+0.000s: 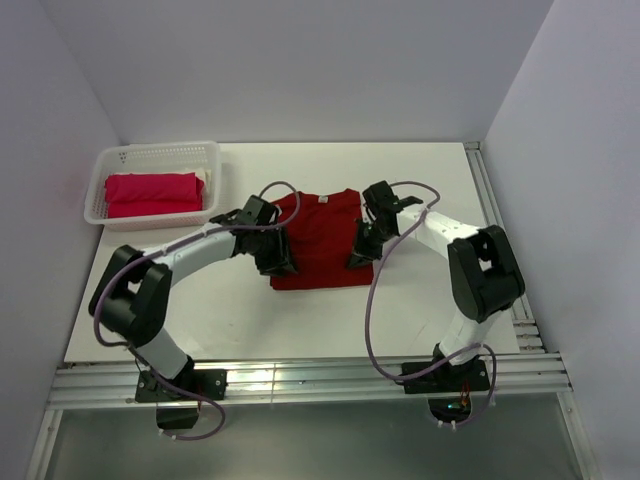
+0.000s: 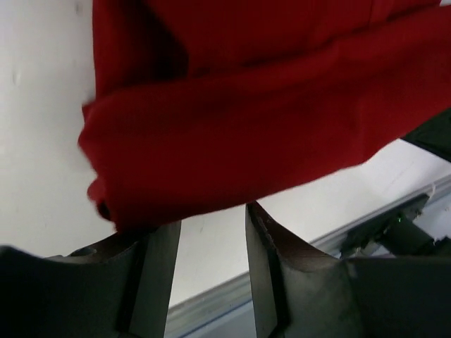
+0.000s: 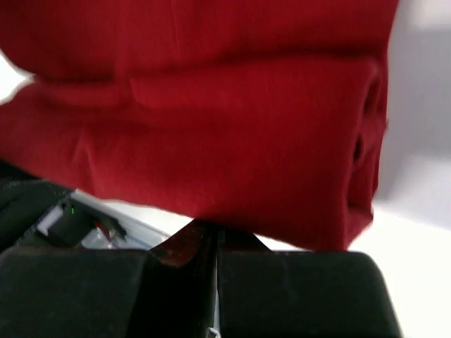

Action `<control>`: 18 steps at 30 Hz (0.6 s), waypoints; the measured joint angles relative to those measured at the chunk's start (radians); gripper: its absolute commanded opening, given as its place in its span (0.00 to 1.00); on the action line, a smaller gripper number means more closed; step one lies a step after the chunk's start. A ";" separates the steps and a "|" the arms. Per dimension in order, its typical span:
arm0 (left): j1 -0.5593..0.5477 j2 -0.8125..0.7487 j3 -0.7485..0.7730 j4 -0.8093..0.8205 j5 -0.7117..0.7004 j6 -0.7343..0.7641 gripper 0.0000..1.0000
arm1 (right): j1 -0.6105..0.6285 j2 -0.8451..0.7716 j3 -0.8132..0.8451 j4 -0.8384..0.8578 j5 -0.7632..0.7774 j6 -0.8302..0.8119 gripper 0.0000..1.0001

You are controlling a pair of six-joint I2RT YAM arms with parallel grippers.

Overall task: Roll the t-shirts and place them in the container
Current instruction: Roll the tshirt

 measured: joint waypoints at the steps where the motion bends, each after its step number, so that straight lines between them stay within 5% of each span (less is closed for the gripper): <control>1: 0.000 0.030 0.028 -0.002 -0.007 0.004 0.45 | 0.000 0.025 0.024 -0.002 0.008 0.000 0.00; 18: 0.174 0.239 0.157 0.038 0.031 0.032 0.43 | -0.068 0.230 0.218 -0.003 0.025 -0.002 0.00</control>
